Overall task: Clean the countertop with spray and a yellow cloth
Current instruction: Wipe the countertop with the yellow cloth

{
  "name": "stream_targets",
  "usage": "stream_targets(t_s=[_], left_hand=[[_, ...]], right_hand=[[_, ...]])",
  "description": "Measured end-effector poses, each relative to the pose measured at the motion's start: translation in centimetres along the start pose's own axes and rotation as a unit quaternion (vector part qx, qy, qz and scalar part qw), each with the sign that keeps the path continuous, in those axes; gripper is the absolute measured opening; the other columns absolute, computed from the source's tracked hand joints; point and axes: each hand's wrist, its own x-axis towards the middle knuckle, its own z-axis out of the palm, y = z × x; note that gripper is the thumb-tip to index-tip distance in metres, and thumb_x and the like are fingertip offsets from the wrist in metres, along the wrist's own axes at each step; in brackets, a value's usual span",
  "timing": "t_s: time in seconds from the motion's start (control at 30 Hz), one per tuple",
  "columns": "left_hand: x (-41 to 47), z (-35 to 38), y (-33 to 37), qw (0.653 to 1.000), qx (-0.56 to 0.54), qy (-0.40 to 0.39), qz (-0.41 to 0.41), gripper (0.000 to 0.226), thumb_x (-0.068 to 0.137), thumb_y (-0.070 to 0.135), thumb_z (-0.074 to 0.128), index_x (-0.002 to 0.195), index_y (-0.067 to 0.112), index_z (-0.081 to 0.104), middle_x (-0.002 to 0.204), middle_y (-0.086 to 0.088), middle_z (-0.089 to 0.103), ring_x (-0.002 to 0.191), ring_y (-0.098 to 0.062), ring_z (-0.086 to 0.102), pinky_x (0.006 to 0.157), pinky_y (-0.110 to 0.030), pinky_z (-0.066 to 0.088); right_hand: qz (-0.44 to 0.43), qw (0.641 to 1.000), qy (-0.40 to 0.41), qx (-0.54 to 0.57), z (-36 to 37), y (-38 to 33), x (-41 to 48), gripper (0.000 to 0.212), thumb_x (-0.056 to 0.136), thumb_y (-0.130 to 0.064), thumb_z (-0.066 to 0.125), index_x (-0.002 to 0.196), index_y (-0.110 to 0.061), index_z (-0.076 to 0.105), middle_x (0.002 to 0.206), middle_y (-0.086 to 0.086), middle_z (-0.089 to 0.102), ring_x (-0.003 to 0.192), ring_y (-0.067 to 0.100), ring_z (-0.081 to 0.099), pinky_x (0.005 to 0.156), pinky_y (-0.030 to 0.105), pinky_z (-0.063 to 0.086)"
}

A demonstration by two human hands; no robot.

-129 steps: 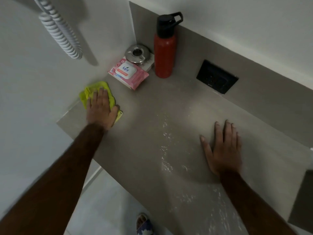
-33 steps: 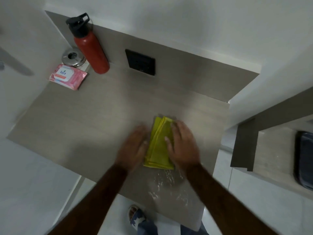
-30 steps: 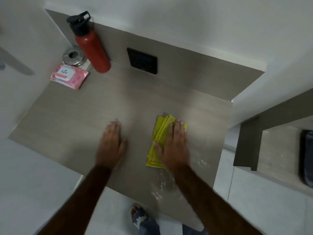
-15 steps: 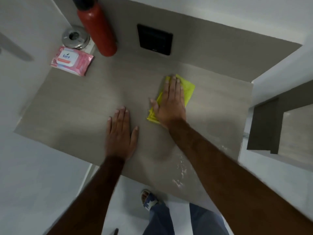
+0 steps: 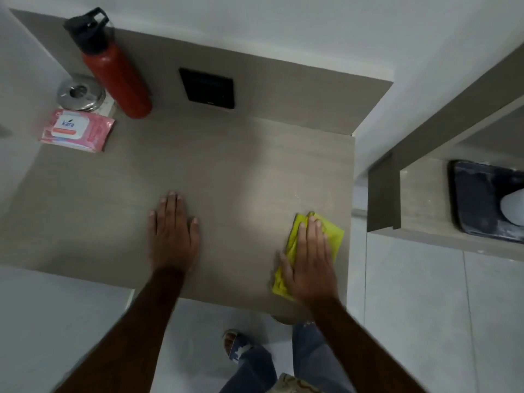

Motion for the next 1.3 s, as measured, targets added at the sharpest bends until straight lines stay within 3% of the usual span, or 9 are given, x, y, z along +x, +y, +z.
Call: stream_targets(t_s=[0.17, 0.27, 0.5, 0.63, 0.77, 0.9, 1.07, 1.2, 1.3], left_hand=[[0.0, 0.9, -0.3, 1.0, 0.008, 0.013, 0.002, 0.064, 0.1, 0.037, 0.034, 0.155, 0.004, 0.032, 0.164, -0.015, 0.029, 0.153, -0.031, 0.027, 0.124, -0.051, 0.019], [-0.1, 1.1, -0.5, 1.0, 0.014, 0.017, 0.008, 0.063, 0.101, 0.037, 0.034, 0.156, 0.005, 0.03, 0.165, -0.014, 0.027, 0.153, -0.03, 0.026, 0.124, -0.05, 0.019], [-0.2, 0.2, -0.2, 1.0, 0.003, 0.005, 0.003, 0.062, 0.101, 0.036, 0.038, 0.154, 0.004, 0.035, 0.164, -0.015, 0.031, 0.151, -0.031, 0.031, 0.123, -0.051, 0.022], [0.0, 0.3, -0.3, 1.0, 0.008, -0.01, 0.005, 0.063, 0.101, 0.038, 0.035, 0.155, 0.004, 0.032, 0.164, -0.015, 0.029, 0.153, -0.03, 0.027, 0.124, -0.051, 0.021], [0.0, 0.5, -0.4, 1.0, 0.006, -0.003, 0.0, 0.063, 0.101, 0.036, 0.037, 0.155, 0.005, 0.033, 0.165, -0.014, 0.029, 0.153, -0.03, 0.026, 0.125, -0.05, 0.02], [0.1, 0.7, -0.2, 1.0, 0.007, 0.012, 0.01, 0.063, 0.102, 0.037, 0.035, 0.155, 0.004, 0.032, 0.165, -0.014, 0.028, 0.153, -0.03, 0.027, 0.125, -0.049, 0.018], [-0.1, 0.8, -0.5, 1.0, -0.008, 0.003, 0.011, 0.064, 0.102, 0.039, 0.032, 0.157, 0.006, 0.029, 0.166, -0.011, 0.025, 0.154, -0.027, 0.024, 0.126, -0.049, 0.016], [0.5, -0.4, -1.5, 0.995, -0.09, -0.035, 0.013, 0.06, 0.102, 0.037, 0.033, 0.155, 0.009, 0.035, 0.165, -0.009, 0.029, 0.154, -0.027, 0.025, 0.125, -0.047, 0.017], [-0.1, -1.2, -5.4, 0.999, -0.027, -0.021, -0.024, 0.059, 0.102, 0.038, 0.032, 0.153, 0.009, 0.039, 0.162, -0.016, 0.034, 0.149, -0.034, 0.033, 0.122, -0.05, 0.024]], right_hand=[[0.088, 0.995, 0.031, 0.031, -1.1, -2.1, 11.8, 0.081, 0.106, -0.054, 0.039, 0.162, 0.004, 0.026, 0.172, 0.026, 0.016, 0.162, 0.04, 0.015, 0.132, 0.052, 0.014], [0.034, 0.999, 0.005, 0.039, -0.8, -6.0, 14.8, 0.085, 0.105, -0.057, 0.033, 0.165, 0.0, 0.015, 0.175, 0.022, 0.007, 0.164, 0.036, 0.005, 0.133, 0.048, 0.004], [-0.133, 0.99, -0.025, 0.039, 0.9, -5.8, -1.5, 0.085, 0.103, -0.06, 0.04, 0.167, -0.009, 0.015, 0.177, 0.012, 0.008, 0.165, 0.027, 0.004, 0.132, 0.048, 0.014], [-0.021, 1.0, -0.012, 0.008, 0.4, 0.8, -3.9, 0.079, 0.105, -0.056, 0.036, 0.166, -0.007, 0.022, 0.175, 0.016, 0.014, 0.164, 0.032, 0.011, 0.131, 0.052, 0.019], [0.119, 0.992, 0.038, 0.01, -0.9, 2.4, 4.1, 0.077, 0.105, -0.047, 0.041, 0.161, 0.004, 0.027, 0.171, 0.028, 0.021, 0.159, 0.043, 0.022, 0.13, 0.055, 0.02], [0.162, 0.986, 0.044, 0.013, -1.3, 0.6, 11.8, 0.08, 0.107, -0.052, 0.034, 0.163, 0.005, 0.021, 0.172, 0.027, 0.014, 0.162, 0.041, 0.013, 0.131, 0.052, 0.011], [0.043, 0.999, 0.013, 0.028, -0.7, -6.8, 14.8, 0.084, 0.105, -0.055, 0.027, 0.165, 0.001, 0.013, 0.174, 0.024, 0.007, 0.163, 0.038, 0.005, 0.133, 0.05, 0.005], [-0.116, 0.992, 0.006, 0.047, 0.5, -8.6, 6.6, 0.083, 0.104, -0.056, 0.037, 0.165, -0.003, 0.019, 0.175, 0.018, 0.012, 0.164, 0.034, 0.01, 0.132, 0.05, 0.012], [-0.164, 0.986, 0.004, 0.017, 1.6, -5.7, -0.8, 0.081, 0.105, -0.056, 0.04, 0.165, -0.006, 0.022, 0.175, 0.016, 0.014, 0.164, 0.032, 0.011, 0.131, 0.052, 0.019]])
